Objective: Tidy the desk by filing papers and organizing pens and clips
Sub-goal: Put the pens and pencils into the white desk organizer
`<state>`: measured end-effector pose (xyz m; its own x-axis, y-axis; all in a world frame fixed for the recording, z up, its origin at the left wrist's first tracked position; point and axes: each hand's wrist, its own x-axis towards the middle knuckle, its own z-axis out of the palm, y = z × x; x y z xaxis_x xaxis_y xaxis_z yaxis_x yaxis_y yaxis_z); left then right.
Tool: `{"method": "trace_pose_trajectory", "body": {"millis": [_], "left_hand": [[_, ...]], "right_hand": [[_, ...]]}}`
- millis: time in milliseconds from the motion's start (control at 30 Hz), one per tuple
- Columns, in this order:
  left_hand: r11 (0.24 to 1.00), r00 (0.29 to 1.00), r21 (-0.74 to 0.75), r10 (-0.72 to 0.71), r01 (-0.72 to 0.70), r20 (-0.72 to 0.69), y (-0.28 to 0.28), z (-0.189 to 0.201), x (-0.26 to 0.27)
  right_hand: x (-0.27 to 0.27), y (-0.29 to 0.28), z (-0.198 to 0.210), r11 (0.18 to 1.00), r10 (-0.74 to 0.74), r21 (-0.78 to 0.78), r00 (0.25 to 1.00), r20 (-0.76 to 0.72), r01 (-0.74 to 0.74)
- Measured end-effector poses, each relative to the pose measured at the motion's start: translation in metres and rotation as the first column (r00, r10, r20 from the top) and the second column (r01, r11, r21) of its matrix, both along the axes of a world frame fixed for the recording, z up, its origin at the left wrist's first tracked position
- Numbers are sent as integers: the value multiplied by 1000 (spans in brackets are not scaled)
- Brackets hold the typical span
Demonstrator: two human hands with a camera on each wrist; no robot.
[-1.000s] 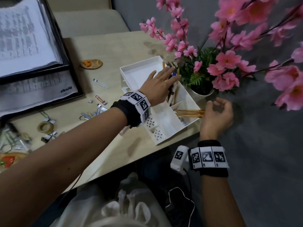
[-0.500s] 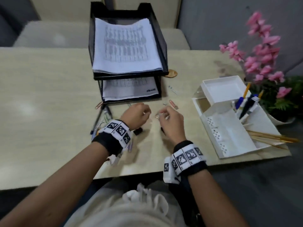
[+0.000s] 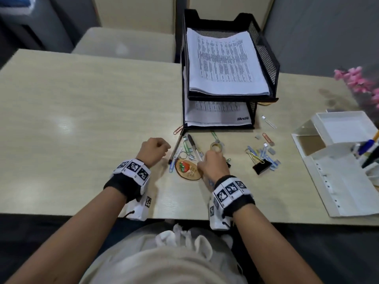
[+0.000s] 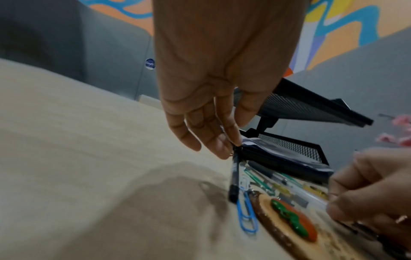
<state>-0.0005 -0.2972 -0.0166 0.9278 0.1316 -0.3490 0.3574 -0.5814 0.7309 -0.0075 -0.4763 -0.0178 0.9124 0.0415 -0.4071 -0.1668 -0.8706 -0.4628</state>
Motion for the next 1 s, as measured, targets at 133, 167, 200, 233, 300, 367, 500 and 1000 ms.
{"method": "trace_pose_trajectory", "body": {"millis": [133,167,200,233,300,367,500,1000], "left_hand": [[950,978,-311,-66,1,-198,-16,6,6],[938,969,-346,-106,23,-223,-20,7,8],[925,970,-380,-108,17,-220,-24,9,10],[910,977,-414,-65,-27,-205,-24,10,14],[860,975,-474,112,-192,-192,-17,9,21],[832,950,-459,265,-312,-166,-2,9,25],[881,943,-336,317,-332,-100,25,7,18],[968,971,-172,-153,186,185,-68,30,26]], "right_hand": [[-10,1,10,969,-16,246,1000,16,12],[-11,6,13,957,21,289,1000,11,-24],[-11,12,15,945,51,322,999,5,-50],[-8,18,15,938,62,341,998,7,-61],[3,30,10,953,24,302,999,34,-33],[16,44,6,974,-9,226,999,50,-3],[37,76,8,998,-22,62,999,48,19],[9,-32,27,855,-368,399,930,19,330]]}}
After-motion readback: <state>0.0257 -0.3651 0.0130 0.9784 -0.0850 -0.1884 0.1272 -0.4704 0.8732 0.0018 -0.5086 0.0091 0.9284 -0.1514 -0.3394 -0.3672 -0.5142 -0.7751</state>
